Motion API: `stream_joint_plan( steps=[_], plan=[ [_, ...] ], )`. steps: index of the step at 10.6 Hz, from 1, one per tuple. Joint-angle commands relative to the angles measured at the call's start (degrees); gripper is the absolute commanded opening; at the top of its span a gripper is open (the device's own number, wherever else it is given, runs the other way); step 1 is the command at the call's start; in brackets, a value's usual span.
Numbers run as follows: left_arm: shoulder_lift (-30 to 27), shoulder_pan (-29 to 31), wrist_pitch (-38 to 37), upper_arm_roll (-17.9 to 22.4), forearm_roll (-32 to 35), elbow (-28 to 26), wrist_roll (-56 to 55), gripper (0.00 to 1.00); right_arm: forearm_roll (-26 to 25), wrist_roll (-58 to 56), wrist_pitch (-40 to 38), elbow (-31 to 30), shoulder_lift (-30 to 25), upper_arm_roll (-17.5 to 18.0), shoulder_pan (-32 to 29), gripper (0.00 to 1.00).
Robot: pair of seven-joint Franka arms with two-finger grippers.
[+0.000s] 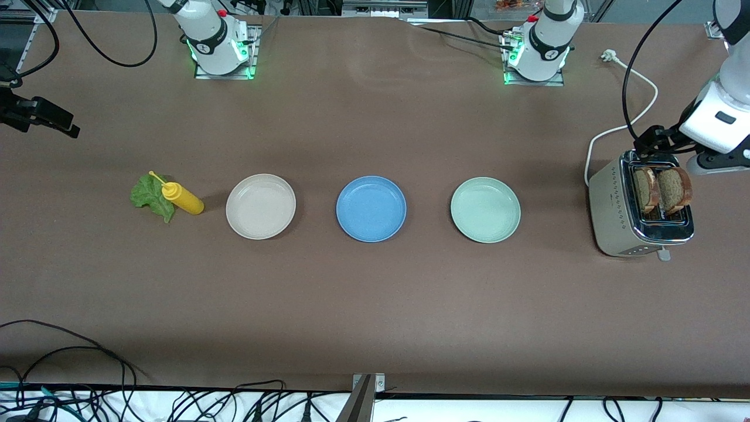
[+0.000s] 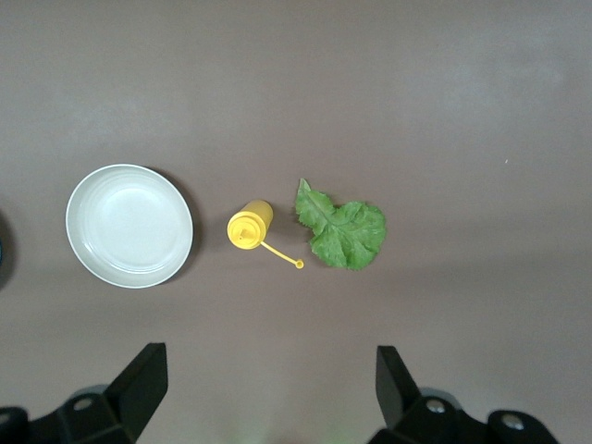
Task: Make sandwich in blue plate with both arms
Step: 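Lower the left gripper onto a bread slice in the toaster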
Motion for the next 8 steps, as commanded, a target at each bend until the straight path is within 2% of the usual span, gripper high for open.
stream_joint_plan(
  steps=[1,4,5,8],
  plan=[
    [0.23,0.55,7.41,3.77,1.05,-6.71,4.96,1.0,-0.14,0.17,-1.07,1.41,0.56,0.53,-0.41,1.0],
    [1.2,0.64,15.94,7.2,1.14,-14.36,5.14,1.0,-0.14,0.26,-1.07,1.32,0.65,0.53,-0.41,1.0],
    [1.2,0.64,15.52,7.29,1.23,-14.81,4.27,1.0,-0.14,0.17,-1.07,1.32,0.65,0.53,-0.41,1.0],
    [3.12,2.13,17.01,8.09,1.14,-16.75,13.91,1.0,-0.14,0.26,-1.07,1.32,0.65,0.53,-0.32,1.0]
  ],
)
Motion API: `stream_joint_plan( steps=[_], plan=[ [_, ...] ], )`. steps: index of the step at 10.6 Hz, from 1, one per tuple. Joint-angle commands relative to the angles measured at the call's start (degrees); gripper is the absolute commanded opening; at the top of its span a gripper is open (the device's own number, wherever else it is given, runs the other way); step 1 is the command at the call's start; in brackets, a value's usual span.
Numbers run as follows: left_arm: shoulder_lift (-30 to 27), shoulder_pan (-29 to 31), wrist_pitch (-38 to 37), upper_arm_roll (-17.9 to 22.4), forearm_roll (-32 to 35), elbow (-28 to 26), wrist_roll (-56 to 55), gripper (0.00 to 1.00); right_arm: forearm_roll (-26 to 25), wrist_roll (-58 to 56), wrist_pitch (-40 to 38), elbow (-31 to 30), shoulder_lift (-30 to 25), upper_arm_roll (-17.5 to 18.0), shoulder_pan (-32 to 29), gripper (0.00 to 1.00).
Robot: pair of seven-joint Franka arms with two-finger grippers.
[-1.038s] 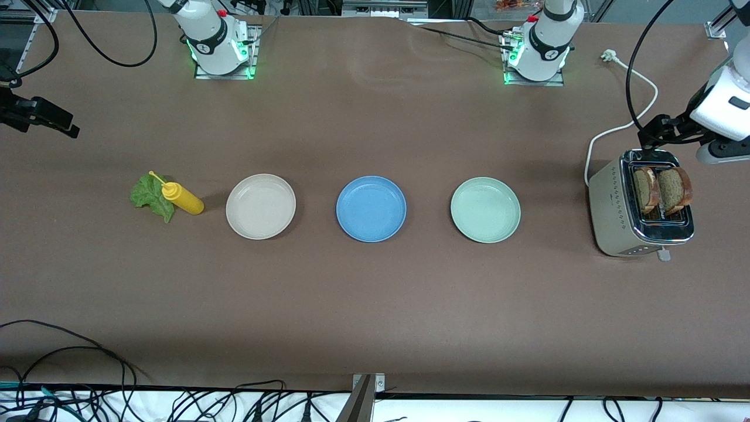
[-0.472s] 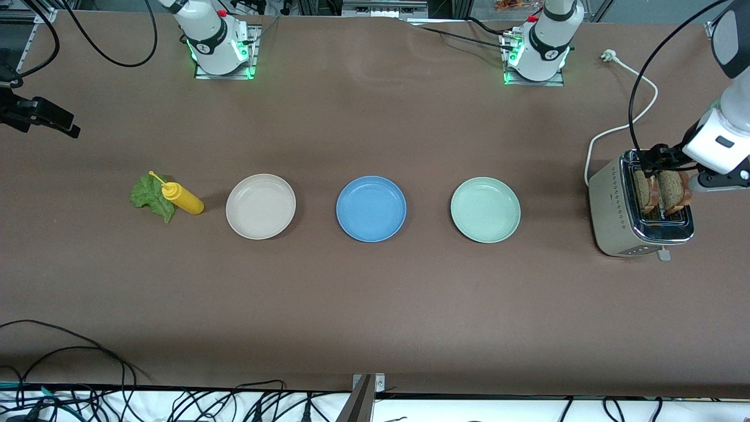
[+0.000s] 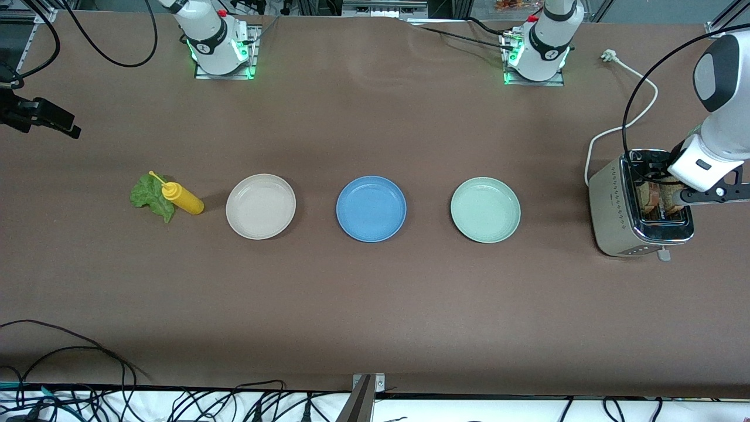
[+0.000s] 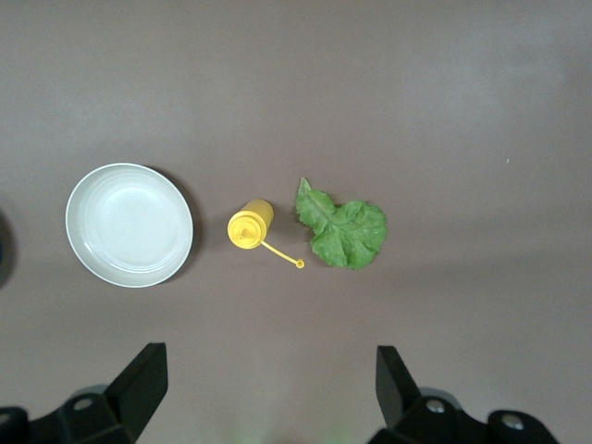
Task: Make sandwich in blue plate with both arms
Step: 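Lower the left gripper onto a bread slice in the toaster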
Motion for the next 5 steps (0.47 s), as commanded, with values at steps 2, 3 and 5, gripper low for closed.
stream_joint_plan(
  steps=[2,3,5],
  plan=[
    [2.96,2.07,2.02,0.4,1.13,-1.69,6.73,1.0,-0.14,0.26,-0.96,1.32,0.56,0.46,-0.34,1.0],
    [4.28,2.85,2.02,0.31,1.13,-1.69,6.73,0.98,-0.14,0.26,-1.05,1.32,0.56,0.46,-0.34,1.0],
    [5.26,2.86,2.02,0.31,1.22,-1.78,6.73,0.96,-0.14,0.26,-0.79,1.32,0.73,0.46,-0.34,1.0]
  ],
)
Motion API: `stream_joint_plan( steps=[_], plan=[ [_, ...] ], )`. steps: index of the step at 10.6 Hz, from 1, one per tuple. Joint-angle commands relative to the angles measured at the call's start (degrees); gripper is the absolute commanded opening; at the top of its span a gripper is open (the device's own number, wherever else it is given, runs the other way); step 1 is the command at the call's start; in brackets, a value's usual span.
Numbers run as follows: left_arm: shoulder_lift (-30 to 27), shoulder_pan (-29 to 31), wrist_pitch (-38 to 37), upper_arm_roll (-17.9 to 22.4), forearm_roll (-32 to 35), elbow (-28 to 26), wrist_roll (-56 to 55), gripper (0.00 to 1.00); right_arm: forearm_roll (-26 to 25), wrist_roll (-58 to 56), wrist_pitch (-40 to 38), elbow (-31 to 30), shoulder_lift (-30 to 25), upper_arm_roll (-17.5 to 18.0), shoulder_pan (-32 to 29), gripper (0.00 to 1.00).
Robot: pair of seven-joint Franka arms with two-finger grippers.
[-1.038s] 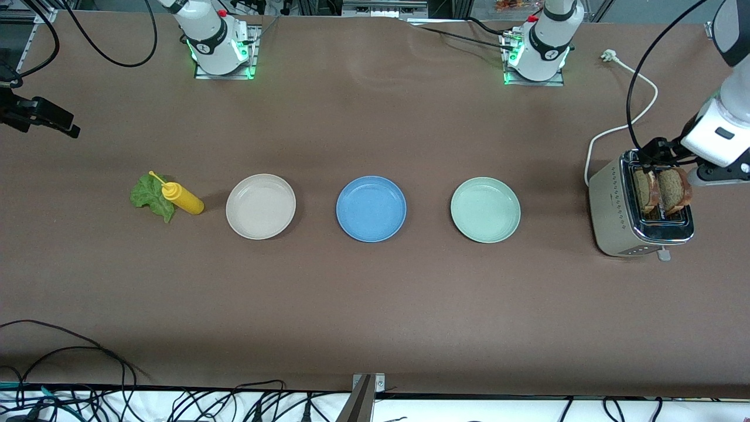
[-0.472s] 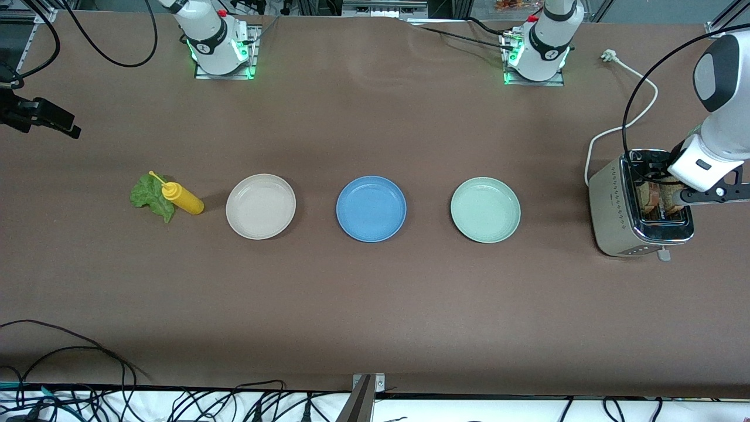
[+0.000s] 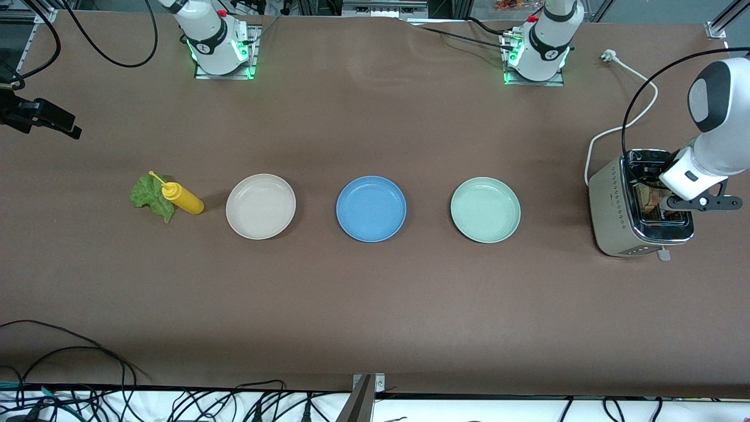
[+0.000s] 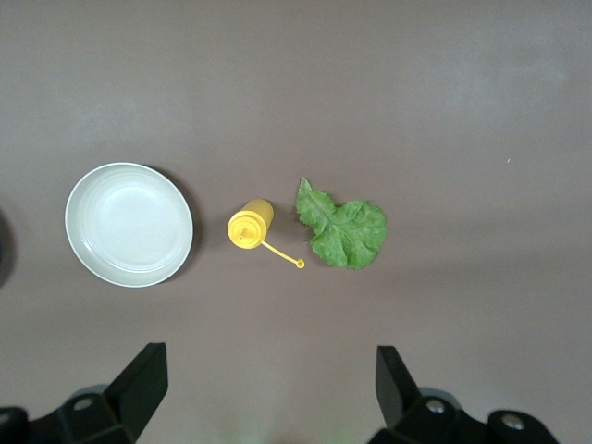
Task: Make sandwich in blue plate with both arms
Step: 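Lower the left gripper onto a bread slice in the toaster, then grasp the bread slice and lift it out with the left gripper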
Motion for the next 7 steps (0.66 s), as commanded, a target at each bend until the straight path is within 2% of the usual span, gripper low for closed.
stream_joint_plan(
  steps=[1,4,7],
  plan=[
    [1.88,0.52,0.7,-0.18,1.22,0.14,1.19,0.95,-0.14,0.26,-0.61,1.32,0.6,0.52,-0.35,1.0],
    [2.5,0.52,0.35,-0.26,1.31,0.32,1.2,0.87,-0.14,0.26,-0.17,1.32,0.69,0.43,-0.35,1.0],
    [2.32,0.69,-0.09,-0.26,1.31,0.58,3.37,0.44,-0.14,0.34,-0.08,1.41,1.04,0.43,-0.35,1.0]
  ],
)
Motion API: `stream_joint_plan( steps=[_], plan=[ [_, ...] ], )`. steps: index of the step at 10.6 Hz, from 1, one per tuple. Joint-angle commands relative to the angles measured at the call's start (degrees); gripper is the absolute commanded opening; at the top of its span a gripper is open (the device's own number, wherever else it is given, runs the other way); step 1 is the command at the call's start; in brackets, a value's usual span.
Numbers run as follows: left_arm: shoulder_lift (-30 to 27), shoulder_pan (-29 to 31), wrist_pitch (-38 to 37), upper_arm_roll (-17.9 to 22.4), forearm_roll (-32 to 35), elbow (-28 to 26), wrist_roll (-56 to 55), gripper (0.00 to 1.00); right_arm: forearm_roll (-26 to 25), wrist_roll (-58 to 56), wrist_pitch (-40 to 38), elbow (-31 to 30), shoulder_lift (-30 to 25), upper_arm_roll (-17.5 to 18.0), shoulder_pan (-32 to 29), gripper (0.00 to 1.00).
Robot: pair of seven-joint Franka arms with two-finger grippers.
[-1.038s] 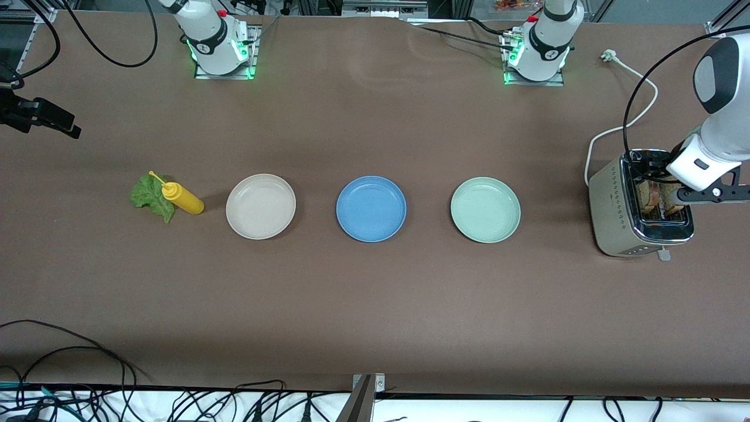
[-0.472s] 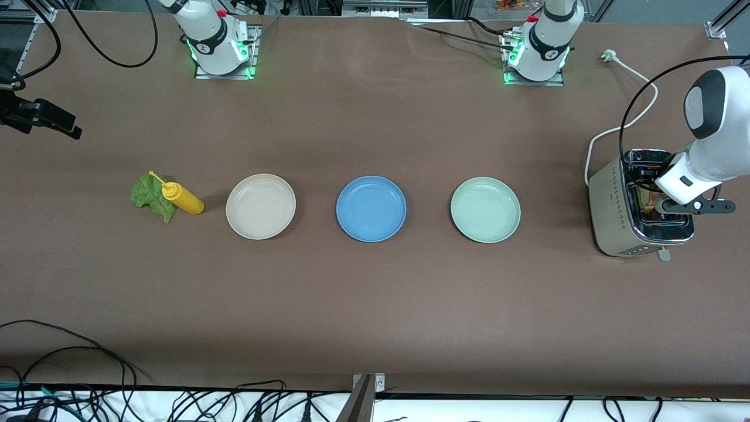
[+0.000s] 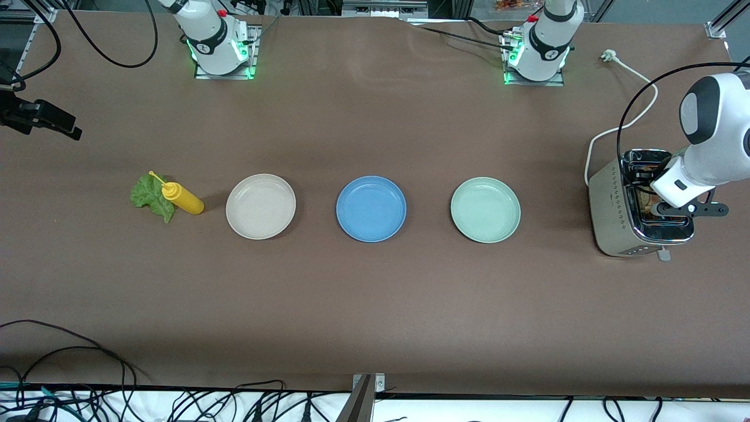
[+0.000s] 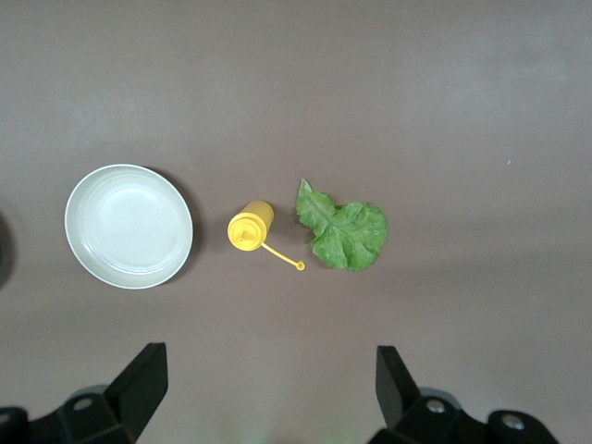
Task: Make sandwich in blue plate with both arms
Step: 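Grasp the bread slice and lift it out with the left gripper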
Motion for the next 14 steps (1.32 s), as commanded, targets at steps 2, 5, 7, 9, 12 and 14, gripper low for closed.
stream_joint_plan(
  steps=[2,5,7,9,12,14],
  plan=[
    [-0.25,1.22,-0.29,-0.23,1.05,0.56,8.91,0.18,-0.14,0.34,-0.39,1.41,0.82,0.42,-0.35,1.0],
    [-0.33,1.22,-1.07,-0.15,1.05,0.74,9.18,0.02,-0.06,0.26,-1.09,1.41,0.74,0.42,-0.35,1.0],
    [-0.69,1.22,-2.21,-0.15,0.96,1.09,9.27,0.0,-0.06,0.17,-1.27,1.41,0.56,0.42,-0.35,1.0],
    [-1.64,1.22,-4.15,-0.15,0.7,2.14,9.27,0.0,-0.14,0.43,-1.27,1.41,0.56,0.42,-0.35,1.0],
    [-3.14,1.04,-10.9,-0.23,-0.62,5.82,9.45,0.0,-0.06,0.17,-1.27,1.41,0.56,0.42,-0.35,1.0],
    [-4.55,0.34,-14.33,-0.41,-0.71,7.93,9.45,0.0,-0.06,0.08,-1.27,1.41,0.47,0.42,-0.35,1.0]
  ],
)
